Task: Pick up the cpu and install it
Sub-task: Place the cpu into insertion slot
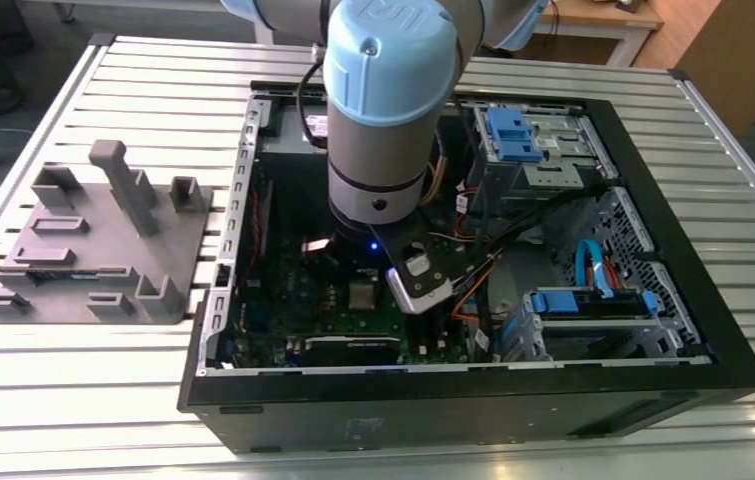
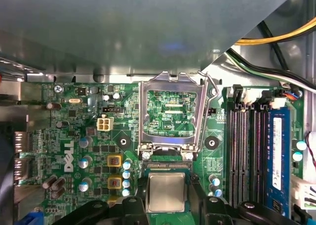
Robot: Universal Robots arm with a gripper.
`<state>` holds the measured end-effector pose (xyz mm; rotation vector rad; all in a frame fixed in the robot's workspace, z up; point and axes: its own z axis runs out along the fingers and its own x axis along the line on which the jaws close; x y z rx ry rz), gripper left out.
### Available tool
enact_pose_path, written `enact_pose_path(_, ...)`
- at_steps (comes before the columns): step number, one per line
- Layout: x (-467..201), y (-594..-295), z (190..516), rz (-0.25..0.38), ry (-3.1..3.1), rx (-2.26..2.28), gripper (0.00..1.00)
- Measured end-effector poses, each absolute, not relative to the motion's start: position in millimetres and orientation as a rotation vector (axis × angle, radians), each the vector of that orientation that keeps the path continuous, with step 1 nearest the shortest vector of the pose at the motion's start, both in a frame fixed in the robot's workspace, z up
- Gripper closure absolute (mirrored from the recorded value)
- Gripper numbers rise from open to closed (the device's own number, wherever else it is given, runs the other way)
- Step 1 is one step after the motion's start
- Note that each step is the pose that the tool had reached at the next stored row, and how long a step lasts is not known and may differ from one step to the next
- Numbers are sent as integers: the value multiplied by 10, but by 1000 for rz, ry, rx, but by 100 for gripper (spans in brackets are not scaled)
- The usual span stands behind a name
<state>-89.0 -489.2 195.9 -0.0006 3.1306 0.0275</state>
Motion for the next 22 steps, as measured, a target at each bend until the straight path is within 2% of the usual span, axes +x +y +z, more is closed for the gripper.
enact_pose_path(22, -898, -4892, 1930, 28, 3129, -5, 54)
